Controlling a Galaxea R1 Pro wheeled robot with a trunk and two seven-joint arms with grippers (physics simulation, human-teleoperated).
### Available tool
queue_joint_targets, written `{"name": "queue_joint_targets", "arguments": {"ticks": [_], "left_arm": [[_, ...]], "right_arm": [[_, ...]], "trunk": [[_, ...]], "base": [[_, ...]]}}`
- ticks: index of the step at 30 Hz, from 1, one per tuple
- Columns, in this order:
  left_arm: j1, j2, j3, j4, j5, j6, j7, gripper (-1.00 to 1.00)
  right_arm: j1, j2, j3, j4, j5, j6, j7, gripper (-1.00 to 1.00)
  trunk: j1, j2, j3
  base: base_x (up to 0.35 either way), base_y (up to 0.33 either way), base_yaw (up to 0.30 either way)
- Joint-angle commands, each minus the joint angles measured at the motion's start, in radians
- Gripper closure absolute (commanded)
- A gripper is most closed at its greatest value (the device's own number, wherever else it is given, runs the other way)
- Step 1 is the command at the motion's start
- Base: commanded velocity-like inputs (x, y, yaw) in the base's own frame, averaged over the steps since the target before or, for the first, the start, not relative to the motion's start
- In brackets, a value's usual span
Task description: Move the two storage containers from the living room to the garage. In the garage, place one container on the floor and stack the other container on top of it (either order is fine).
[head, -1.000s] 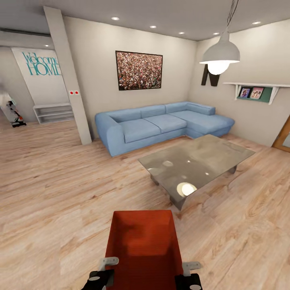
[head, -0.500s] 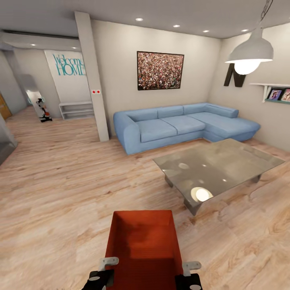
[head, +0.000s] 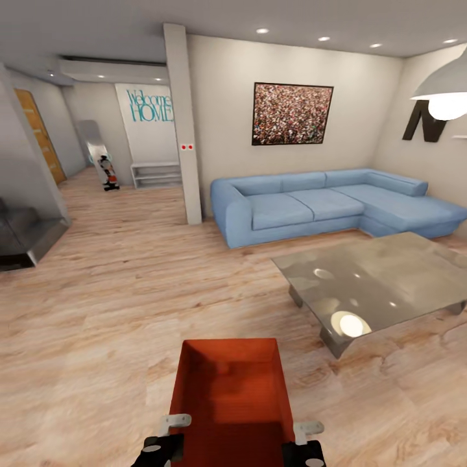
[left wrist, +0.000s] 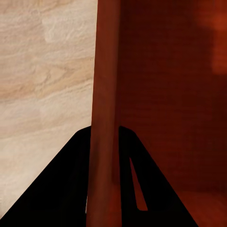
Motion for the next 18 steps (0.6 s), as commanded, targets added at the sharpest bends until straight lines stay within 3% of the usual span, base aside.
{"name": "queue_joint_targets", "arguments": {"ticks": [1, 18], "left_arm": [[0.000, 0.000, -0.007, -0.002, 0.005, 0.006, 0.005, 1.00], [0.000, -0.001, -0.007, -0.002, 0.005, 0.005, 0.008, 1.00]], "right_arm": [[-0.001, -0.001, 0.003, 0.002, -0.008, -0.004, -0.005, 1.00], [-0.001, -0.001, 0.003, 0.002, -0.008, -0.004, -0.005, 1.00]], "trunk": [[0.000, -0.001, -0.001], [0.000, -0.001, -0.001]], "base": [[0.000, 0.000, 0.281], [0.000, 0.000, 0.281]]}}
